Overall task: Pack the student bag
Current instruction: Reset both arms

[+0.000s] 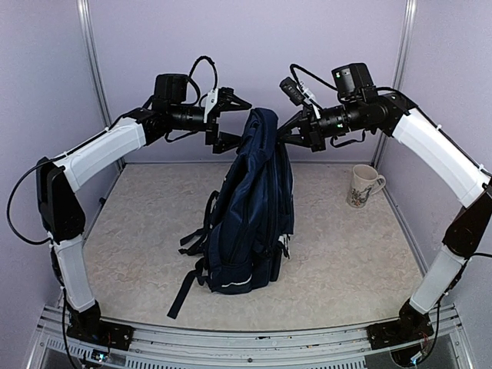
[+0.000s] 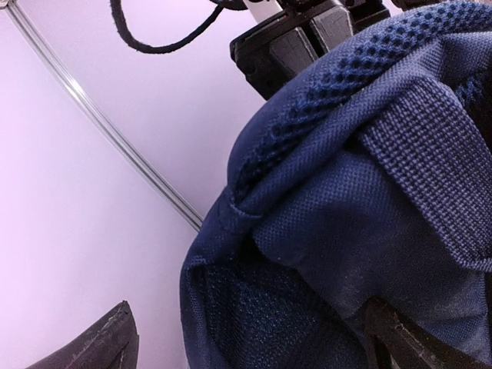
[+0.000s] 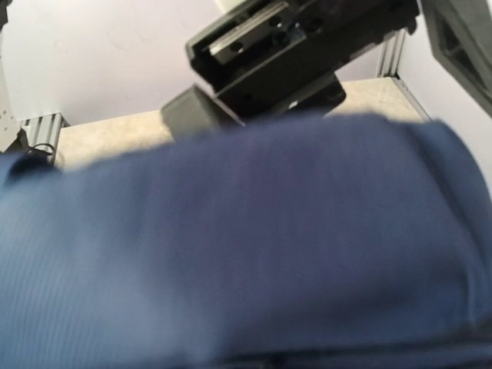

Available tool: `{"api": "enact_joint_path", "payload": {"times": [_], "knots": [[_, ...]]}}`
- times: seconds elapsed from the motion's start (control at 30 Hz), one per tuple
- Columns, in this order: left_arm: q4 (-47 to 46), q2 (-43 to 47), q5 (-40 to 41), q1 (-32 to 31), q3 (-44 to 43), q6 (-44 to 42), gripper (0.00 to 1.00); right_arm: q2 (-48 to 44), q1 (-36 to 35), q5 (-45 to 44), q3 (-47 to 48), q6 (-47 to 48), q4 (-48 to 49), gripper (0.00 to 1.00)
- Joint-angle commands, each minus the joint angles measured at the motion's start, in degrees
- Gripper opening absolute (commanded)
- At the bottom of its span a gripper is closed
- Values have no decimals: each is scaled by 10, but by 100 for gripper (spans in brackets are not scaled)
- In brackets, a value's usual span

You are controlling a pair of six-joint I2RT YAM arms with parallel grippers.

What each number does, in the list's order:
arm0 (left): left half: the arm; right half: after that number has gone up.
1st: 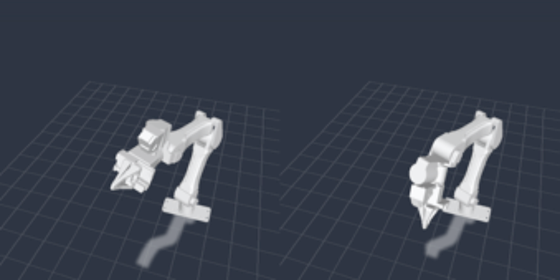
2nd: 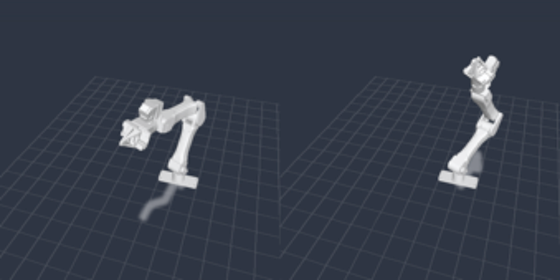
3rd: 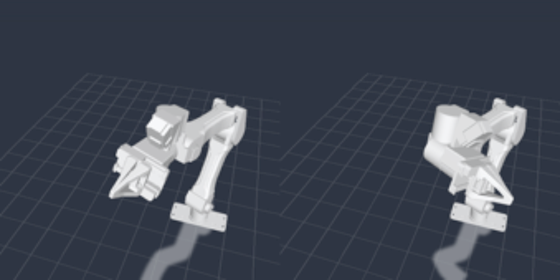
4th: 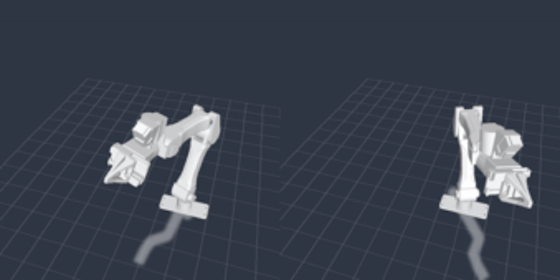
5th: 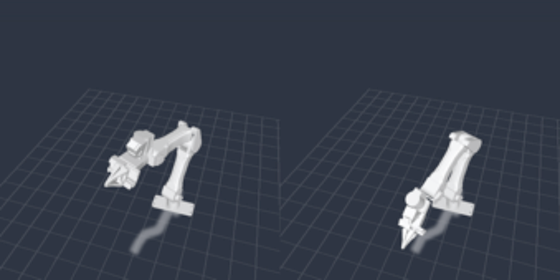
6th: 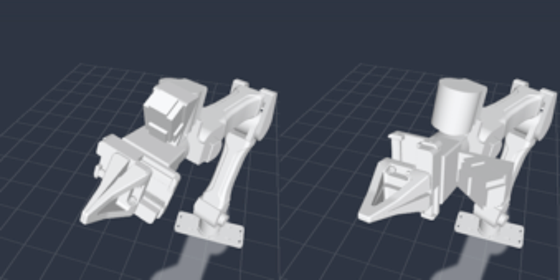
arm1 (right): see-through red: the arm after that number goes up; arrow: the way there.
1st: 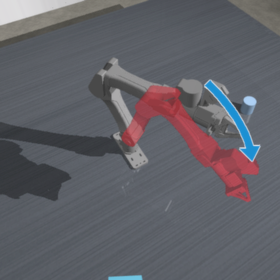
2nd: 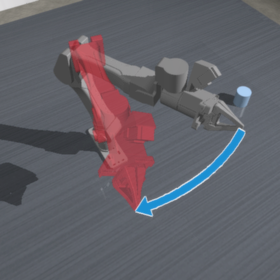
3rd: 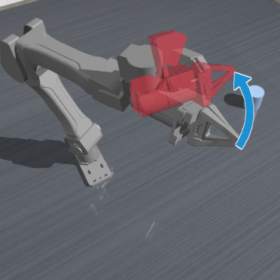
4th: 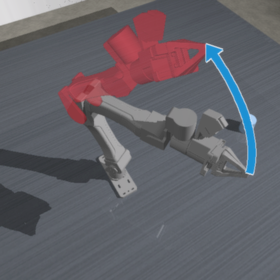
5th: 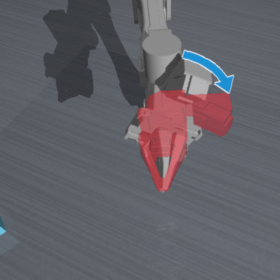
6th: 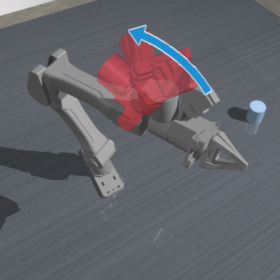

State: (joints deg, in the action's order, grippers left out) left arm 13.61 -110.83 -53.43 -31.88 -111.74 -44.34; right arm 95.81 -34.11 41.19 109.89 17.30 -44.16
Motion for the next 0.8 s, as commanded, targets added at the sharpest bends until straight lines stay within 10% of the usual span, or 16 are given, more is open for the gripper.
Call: {"api": "enact_joint_path", "payload": {"times": [0.0,0.53,0.77], "knots": [[-25,54,-40,14,2,-28,99,1,-19,36,21,14,29,0],[204,-93,61,-84,-143,-170,99,30,-40,35,55,12,26,0],[222,-103,70,-110,-123,-200,71,35,-49,51,63,19,29,0]]}}
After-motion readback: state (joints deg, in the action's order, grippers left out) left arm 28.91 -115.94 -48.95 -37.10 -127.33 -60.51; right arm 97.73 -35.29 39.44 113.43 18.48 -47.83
